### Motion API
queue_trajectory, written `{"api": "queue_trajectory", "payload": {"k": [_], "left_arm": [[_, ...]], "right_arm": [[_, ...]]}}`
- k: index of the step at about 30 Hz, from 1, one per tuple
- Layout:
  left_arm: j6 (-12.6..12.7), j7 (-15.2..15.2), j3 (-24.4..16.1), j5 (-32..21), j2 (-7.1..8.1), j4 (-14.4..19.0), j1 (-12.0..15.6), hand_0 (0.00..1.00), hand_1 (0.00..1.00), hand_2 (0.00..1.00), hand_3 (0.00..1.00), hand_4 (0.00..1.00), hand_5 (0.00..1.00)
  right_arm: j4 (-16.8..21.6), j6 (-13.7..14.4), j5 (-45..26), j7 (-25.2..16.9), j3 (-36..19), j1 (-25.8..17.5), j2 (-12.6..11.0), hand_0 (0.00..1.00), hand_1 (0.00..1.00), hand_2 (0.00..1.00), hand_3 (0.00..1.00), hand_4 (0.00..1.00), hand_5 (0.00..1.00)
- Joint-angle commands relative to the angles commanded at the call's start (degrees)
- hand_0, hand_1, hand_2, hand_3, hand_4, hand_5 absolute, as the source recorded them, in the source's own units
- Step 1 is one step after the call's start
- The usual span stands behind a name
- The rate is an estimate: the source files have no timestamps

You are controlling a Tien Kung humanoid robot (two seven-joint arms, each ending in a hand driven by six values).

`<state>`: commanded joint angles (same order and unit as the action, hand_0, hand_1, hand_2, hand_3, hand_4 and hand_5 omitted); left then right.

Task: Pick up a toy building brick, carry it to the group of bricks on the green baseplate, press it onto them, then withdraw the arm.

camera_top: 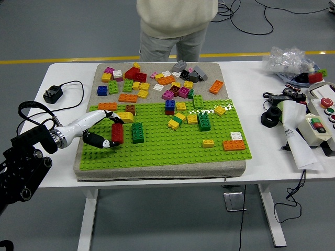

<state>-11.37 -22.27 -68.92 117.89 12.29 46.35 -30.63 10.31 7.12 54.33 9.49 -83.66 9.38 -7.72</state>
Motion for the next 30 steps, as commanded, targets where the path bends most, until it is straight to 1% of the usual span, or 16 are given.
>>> {"api": "queue_trajectory", "payload": {"k": [4,10,16,17,22,23,28,29,30], "left_arm": [[0.0,0.17,0.58,0.06,-0.53,0.1,0.64,0.922,0.807,0.577,0.638,0.673,0.068],[0.09,0.28,1.78,0.08,-0.74,0.13,1.28,0.925,0.807,0.578,0.637,0.674,0.069],[0.2,0.09,2.4,0.05,-0.77,-0.48,1.15,0.932,0.81,0.586,0.648,0.685,0.074],[0.24,0.01,2.45,-0.01,-0.74,-0.62,1.06,0.95,0.817,0.612,0.683,0.718,0.089],[0.2,-0.22,2.56,-0.07,-0.76,-0.95,0.78,0.95,0.817,0.612,0.683,0.718,0.089],[0.13,-0.25,2.59,-0.04,-0.76,-0.96,0.76,0.991,0.834,0.663,0.798,0.787,0.118],[-0.44,-0.24,2.85,0.08,-0.74,-0.84,0.86,0.991,0.834,0.663,0.798,0.787,0.118],[-0.6,-0.22,2.89,0.11,-0.73,-0.77,0.92,0.998,0.845,0.691,0.83,0.819,0.136],[-0.65,-0.21,2.9,0.12,-0.72,-0.75,0.94,0.998,0.845,0.691,0.83,0.819,0.136]], "right_arm": [[0.0,0.0,-0.03,-0.09,0.06,0.06,0.01,0.8,0.744,0.762,0.723,0.908,0.551],[0.0,-0.07,-0.09,-0.07,0.1,0.03,-0.01,0.8,0.745,0.761,0.722,0.908,0.551],[0.0,-0.11,-0.13,0.09,0.13,-0.04,-0.05,0.799,0.744,0.761,0.721,0.908,0.551],[0.0,-0.09,-0.15,0.09,0.16,-0.02,-0.05,0.8,0.744,0.761,0.721,0.908,0.551],[0.0,-0.07,-0.25,0.11,0.25,0.0,0.0,0.8,0.744,0.761,0.721,0.908,0.551],[0.0,-0.06,-0.27,0.1,0.26,0.01,0.01,0.8,0.745,0.761,0.722,0.908,0.551],[0.0,0.05,-0.33,0.07,0.39,0.01,0.06,0.8,0.745,0.761,0.722,0.908,0.551],[0.0,0.06,-0.32,0.08,0.4,0.0,0.07,0.799,0.744,0.761,0.722,0.908,0.55],[0.0,0.06,-0.32,0.08,0.41,0.0,0.07,0.799,0.744,0.761,0.722,0.908,0.55]]}}
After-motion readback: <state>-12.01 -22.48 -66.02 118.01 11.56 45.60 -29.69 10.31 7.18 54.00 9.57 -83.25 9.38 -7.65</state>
